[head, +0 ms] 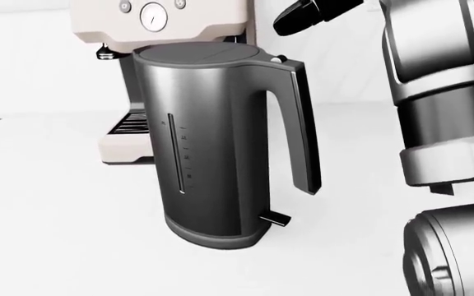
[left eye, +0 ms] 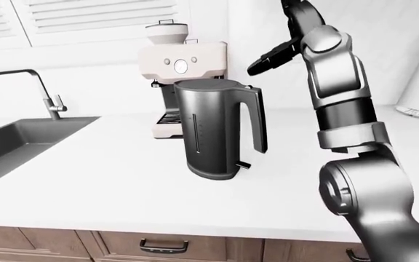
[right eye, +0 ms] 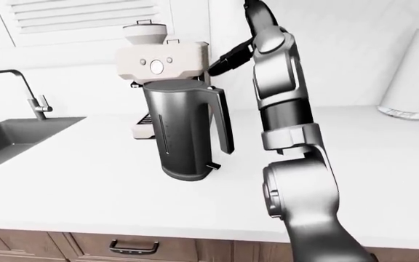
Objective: Press the button to open the lid of the electric kettle.
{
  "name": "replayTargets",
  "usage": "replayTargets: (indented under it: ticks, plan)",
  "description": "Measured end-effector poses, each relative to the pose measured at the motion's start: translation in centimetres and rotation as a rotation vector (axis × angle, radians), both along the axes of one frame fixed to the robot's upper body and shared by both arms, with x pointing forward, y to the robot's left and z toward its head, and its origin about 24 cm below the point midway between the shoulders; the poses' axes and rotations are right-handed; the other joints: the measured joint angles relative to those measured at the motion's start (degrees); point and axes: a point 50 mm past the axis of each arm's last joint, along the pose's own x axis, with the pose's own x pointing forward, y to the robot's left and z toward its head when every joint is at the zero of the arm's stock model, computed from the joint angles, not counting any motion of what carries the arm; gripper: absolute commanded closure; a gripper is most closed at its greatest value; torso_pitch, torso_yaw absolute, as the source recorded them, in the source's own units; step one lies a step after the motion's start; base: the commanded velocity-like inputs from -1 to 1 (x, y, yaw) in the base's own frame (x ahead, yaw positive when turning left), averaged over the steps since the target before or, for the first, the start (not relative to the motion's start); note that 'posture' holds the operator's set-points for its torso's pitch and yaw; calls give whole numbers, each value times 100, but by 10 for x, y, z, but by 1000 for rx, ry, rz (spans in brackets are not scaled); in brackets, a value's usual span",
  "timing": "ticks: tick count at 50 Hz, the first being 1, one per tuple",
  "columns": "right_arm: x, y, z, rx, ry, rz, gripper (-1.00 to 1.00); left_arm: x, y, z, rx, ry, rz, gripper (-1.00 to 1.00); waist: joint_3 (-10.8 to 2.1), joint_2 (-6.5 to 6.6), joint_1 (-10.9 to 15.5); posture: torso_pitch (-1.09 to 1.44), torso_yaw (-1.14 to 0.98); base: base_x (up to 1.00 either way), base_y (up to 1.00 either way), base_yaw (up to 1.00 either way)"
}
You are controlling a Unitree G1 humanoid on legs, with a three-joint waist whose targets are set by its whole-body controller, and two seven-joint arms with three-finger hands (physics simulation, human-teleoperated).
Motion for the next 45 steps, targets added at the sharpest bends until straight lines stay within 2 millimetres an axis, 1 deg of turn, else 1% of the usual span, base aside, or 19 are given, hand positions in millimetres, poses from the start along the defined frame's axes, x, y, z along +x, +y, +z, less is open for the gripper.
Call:
replayTargets:
  ticks: [13, 27, 32, 37, 45]
  plan:
    - [9, 3, 0, -88, 89, 0, -100, 0, 0, 0, 2, 0, -1, -100, -5, 30, -11, -62, 0, 0, 0, 0]
    - [21, -5, -19, -123, 177, -39, -100, 0, -2, -1, 7, 0, -6, -100, -6, 68, -15, -62, 0, 0, 0, 0]
    - [23, -5, -25, -131, 193, -51, -100, 1, -2, -1, 5, 1, -6, -100, -4, 84, -16, -62, 0, 0, 0, 0]
    - [23, -4, -23, -134, 191, -52, -100, 1, -2, -1, 7, 2, -7, -100, 4, 88, -14, -62, 0, 0, 0, 0]
    - [22, 0, -11, -129, 162, -53, -100, 3, -3, -2, 9, 5, -9, -100, -4, 81, -14, -62, 0, 0, 0, 0]
